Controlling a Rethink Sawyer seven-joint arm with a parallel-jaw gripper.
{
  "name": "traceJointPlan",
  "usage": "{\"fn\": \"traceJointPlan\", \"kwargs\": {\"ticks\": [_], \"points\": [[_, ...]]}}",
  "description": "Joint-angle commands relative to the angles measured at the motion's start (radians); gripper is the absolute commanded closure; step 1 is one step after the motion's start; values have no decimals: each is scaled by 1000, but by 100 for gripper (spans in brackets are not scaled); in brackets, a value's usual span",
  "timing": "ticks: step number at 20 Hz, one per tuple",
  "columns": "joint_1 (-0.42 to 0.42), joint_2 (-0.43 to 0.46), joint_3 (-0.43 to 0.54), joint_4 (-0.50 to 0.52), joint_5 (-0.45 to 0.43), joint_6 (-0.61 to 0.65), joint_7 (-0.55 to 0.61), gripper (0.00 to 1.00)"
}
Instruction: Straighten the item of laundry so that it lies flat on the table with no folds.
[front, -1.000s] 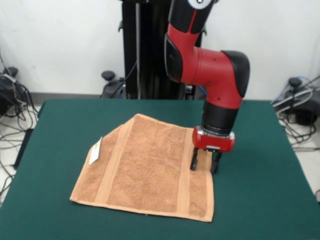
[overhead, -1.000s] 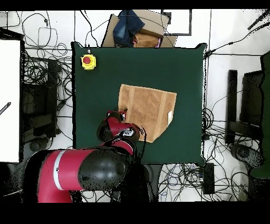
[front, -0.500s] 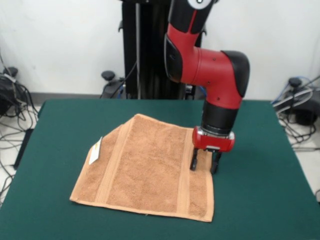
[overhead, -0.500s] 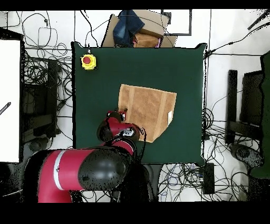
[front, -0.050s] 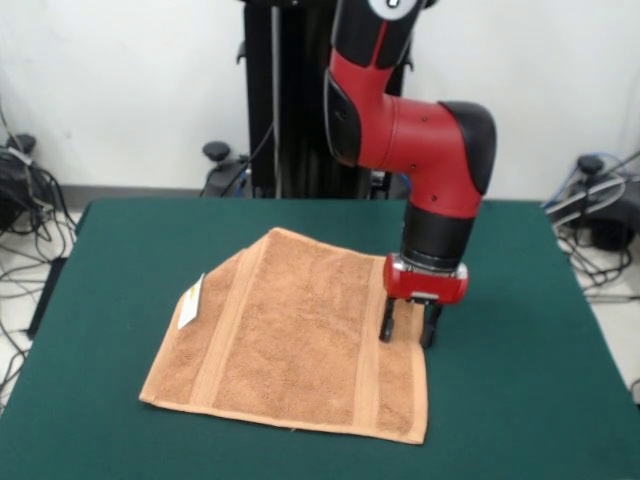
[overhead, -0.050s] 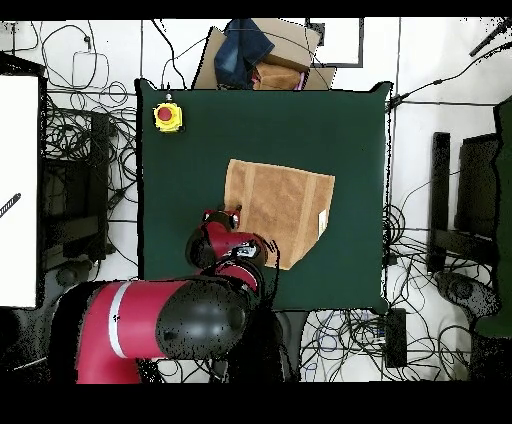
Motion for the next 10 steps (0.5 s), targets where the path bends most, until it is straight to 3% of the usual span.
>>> {"fn": "traceJointPlan", "kwargs": {"ticks": [1,10], "points": [[-43,52,73,-19,-11,30,151,0],[-94,45,141,-12,-61,27,159,0]]}}
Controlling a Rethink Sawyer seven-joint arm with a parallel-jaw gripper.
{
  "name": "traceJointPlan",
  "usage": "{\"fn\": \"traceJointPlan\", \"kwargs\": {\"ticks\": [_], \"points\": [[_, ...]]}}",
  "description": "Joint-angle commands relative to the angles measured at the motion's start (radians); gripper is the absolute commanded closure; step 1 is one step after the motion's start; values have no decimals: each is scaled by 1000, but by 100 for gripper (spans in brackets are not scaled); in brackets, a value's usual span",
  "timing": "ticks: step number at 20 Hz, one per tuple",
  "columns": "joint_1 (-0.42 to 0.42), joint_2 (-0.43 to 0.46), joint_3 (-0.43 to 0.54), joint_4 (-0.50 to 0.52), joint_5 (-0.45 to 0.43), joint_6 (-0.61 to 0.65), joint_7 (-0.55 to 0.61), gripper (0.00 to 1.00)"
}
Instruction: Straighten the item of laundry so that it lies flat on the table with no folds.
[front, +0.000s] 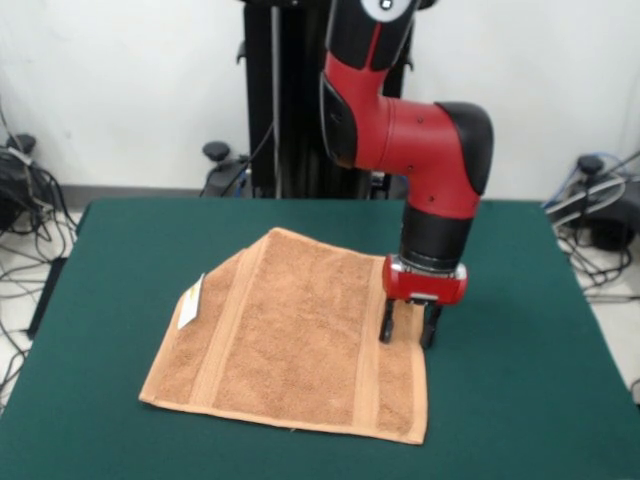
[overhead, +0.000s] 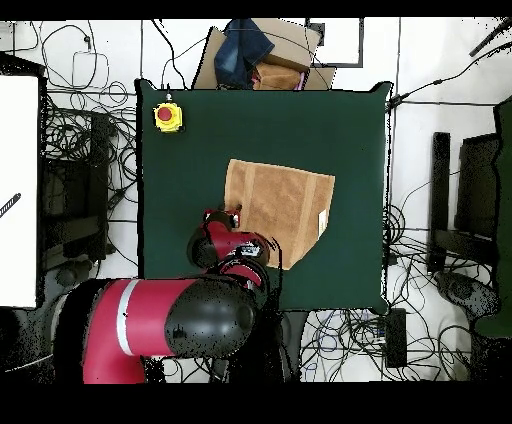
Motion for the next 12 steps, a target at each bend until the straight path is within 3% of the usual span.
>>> {"fn": "traceJointPlan", "kwargs": {"ticks": [1,12], "points": [[-79,49,134,-10,-47,27,162,0],[-91,48,160,-14,-48,42,169,0]]}}
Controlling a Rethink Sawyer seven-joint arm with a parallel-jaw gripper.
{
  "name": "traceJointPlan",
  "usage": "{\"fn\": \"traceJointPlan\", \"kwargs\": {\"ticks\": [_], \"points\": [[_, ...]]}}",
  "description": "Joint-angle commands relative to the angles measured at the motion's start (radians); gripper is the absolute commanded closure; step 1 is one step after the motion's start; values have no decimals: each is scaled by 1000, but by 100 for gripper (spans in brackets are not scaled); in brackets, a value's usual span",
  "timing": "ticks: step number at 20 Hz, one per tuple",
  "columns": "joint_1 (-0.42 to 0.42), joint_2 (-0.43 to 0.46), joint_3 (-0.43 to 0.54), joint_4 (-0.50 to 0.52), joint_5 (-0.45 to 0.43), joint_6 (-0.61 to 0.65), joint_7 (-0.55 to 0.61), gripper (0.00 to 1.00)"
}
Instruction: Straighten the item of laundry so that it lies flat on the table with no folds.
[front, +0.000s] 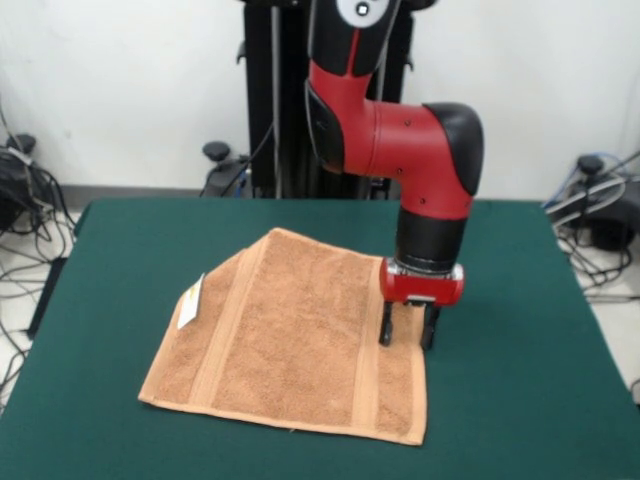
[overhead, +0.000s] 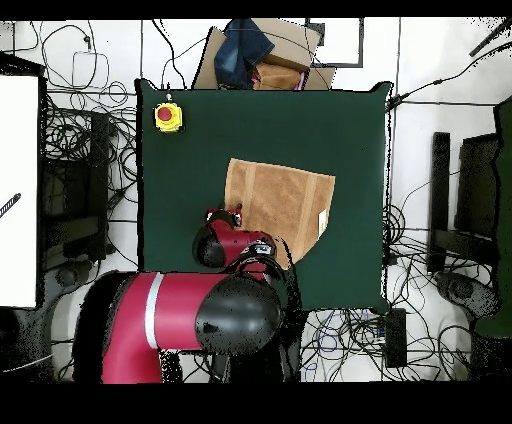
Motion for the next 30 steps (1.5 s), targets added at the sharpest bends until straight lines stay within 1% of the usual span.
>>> {"fn": "traceJointPlan", "kwargs": {"ticks": [1,5,9,13,21,22,30], "points": [[-23,63,105,-19,9,40,170,0],[-17,68,104,-19,15,32,174,0],[7,70,86,-31,11,15,161,0],[-22,65,120,-18,-4,52,161,0],[-15,70,115,-18,9,49,167,0],[-14,70,114,-19,12,50,168,100],[-15,71,116,-24,14,74,157,100]]}}
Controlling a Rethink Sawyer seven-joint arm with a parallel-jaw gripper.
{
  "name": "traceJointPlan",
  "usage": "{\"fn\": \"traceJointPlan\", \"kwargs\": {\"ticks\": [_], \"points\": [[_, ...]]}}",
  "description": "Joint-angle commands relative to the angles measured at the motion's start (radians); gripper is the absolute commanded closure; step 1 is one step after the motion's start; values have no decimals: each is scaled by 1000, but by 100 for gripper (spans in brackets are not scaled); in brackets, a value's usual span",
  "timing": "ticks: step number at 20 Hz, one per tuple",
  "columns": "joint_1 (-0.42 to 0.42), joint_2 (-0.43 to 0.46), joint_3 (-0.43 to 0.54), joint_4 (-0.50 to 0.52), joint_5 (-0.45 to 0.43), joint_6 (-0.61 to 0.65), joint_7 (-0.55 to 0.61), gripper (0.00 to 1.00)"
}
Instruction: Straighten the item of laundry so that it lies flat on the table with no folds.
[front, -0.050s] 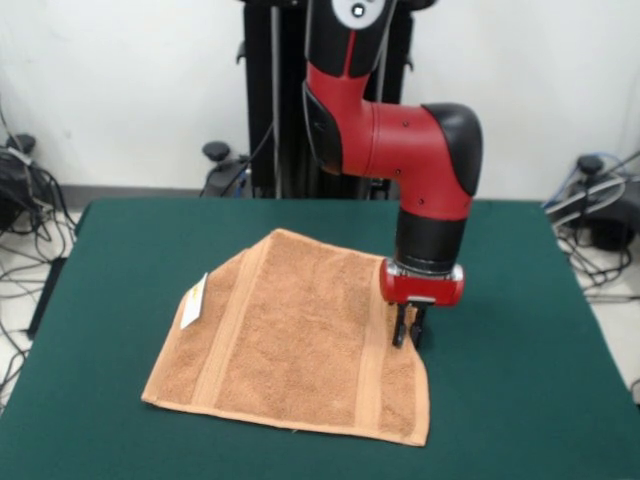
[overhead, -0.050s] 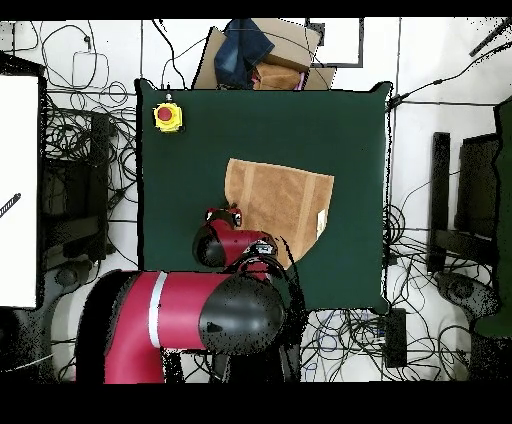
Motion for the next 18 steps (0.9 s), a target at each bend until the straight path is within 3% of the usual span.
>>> {"fn": "traceJointPlan", "kwargs": {"ticks": [1,7,10,18], "points": [[-9,72,111,-25,13,79,155,100],[-28,79,134,-36,-41,37,142,100],[-50,79,151,4,7,9,215,100],[-24,52,186,-12,-27,13,180,100]]}}
